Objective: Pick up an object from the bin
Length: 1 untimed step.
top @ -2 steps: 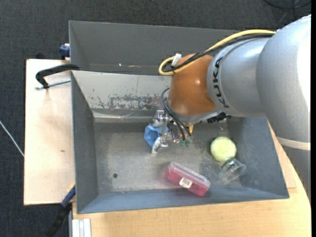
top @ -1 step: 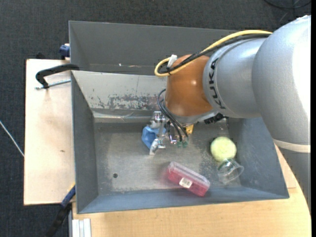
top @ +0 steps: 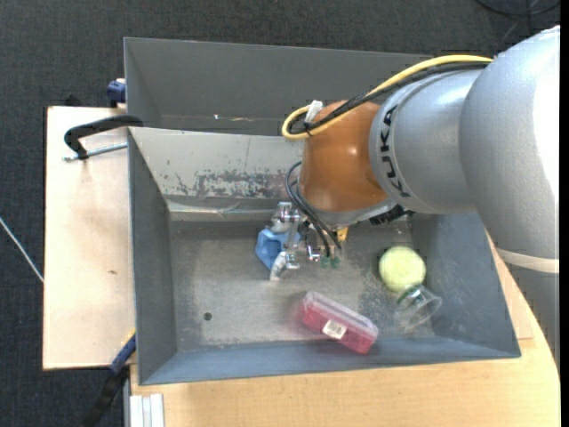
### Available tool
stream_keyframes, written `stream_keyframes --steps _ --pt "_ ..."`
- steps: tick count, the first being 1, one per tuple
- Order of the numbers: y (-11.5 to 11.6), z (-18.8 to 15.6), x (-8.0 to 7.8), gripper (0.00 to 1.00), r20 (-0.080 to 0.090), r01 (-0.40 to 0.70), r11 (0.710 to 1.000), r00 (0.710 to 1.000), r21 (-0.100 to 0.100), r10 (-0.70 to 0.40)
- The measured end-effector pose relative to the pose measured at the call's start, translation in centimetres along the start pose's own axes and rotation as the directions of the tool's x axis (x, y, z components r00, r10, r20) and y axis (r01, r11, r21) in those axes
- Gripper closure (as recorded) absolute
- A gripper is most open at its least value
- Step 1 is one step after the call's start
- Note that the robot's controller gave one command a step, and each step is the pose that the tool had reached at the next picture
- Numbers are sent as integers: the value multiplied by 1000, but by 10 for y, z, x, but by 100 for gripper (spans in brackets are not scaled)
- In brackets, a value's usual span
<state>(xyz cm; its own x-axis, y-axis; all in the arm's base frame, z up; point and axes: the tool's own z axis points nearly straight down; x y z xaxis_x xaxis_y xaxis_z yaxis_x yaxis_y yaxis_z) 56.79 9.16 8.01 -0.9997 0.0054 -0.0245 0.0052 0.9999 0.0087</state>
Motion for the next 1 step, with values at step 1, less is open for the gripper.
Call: stream_keyframes --steps 1 --pt "8 -17 6 100 -19 -8 1000 1000 7 8"
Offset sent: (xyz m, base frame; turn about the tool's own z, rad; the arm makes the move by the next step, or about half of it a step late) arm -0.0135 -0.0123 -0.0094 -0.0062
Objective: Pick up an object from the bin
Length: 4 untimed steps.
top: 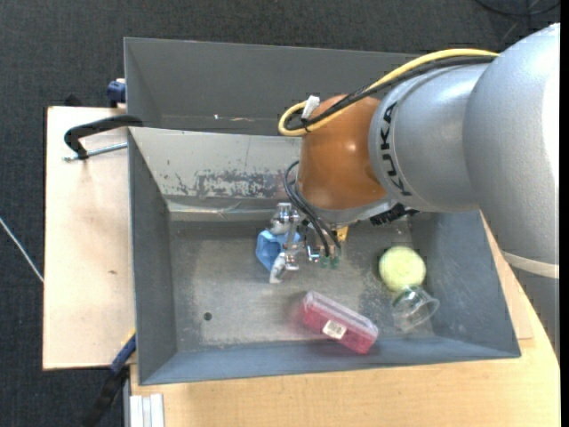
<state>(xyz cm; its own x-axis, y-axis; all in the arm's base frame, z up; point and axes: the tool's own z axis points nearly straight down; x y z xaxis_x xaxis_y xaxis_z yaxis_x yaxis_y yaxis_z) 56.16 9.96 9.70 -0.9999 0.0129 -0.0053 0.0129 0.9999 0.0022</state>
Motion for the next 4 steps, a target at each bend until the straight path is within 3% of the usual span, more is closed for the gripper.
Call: stream_keyframes --steps 1,2,3,4 --pt "-5 2 2 100 1 7 1000 1000 0 -7" --pt "4 14 7 100 -6 10 1000 1000 2 -10" --pt "2 16 2 100 1 6 1000 1000 -4 -6" --pt "11 -14 6 100 -5 -13 1000 1000 2 13"
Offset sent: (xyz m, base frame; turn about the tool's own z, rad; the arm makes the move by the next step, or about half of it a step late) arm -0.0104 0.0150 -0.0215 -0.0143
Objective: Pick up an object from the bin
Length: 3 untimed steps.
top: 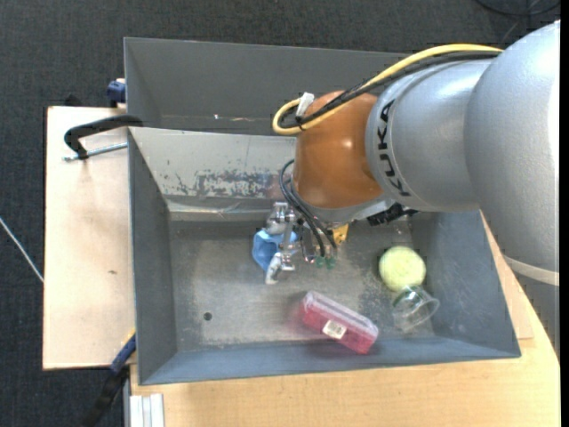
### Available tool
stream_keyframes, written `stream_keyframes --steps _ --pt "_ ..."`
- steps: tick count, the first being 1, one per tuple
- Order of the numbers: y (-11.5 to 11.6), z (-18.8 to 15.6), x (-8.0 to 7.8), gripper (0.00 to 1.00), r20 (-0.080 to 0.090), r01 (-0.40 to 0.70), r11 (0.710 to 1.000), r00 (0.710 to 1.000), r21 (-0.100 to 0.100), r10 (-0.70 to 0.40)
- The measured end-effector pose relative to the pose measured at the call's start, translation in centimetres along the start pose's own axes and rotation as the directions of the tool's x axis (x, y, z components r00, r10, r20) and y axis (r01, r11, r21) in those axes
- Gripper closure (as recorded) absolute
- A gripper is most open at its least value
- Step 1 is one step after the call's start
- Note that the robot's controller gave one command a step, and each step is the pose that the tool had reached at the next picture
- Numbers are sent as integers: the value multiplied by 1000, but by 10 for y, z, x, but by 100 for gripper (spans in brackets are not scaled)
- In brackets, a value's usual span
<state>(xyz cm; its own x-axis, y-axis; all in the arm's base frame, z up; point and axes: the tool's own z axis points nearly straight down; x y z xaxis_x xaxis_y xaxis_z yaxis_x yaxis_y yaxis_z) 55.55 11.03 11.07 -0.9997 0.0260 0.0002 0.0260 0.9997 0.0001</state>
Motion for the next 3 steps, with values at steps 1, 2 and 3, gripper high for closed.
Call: stream_keyframes --steps 1,2,3 --pt "-5 -59 -3 100 1 6 1000 1000 -2 -6" --pt "-6 -80 -8 100 14 3 1000 1000 -3 -3" --pt "12 -101 -11 100 0 -12 1000 1000 -1 12"
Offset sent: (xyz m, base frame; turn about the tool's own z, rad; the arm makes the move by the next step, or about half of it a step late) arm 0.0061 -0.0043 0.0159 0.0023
